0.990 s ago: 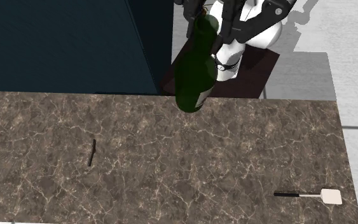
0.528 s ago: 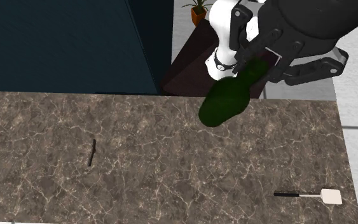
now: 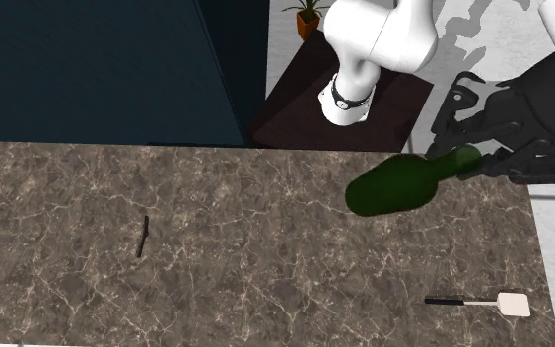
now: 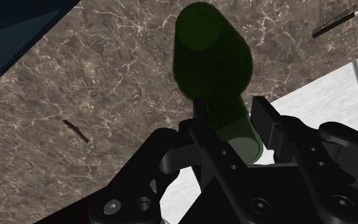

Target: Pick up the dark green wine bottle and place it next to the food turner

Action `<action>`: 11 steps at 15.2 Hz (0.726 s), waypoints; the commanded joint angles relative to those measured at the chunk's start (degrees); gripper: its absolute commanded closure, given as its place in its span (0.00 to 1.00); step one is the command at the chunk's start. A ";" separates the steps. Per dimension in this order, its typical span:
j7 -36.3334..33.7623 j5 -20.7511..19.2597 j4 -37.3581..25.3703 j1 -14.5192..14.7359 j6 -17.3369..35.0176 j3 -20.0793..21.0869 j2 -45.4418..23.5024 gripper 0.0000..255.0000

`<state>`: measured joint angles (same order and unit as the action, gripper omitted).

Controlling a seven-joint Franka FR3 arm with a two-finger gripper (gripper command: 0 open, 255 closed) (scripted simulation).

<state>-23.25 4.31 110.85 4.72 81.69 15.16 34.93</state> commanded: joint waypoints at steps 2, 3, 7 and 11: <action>-3.98 1.48 1.94 0.68 2.93 3.61 -0.74 1.00; -5.28 1.91 2.26 0.90 3.72 4.81 -1.14 1.00; -10.53 3.30 2.92 1.57 6.98 9.83 -3.39 1.00; -15.97 3.94 2.53 1.91 10.29 15.17 -6.78 1.00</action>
<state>-37.68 8.21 114.04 6.65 91.29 28.88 29.38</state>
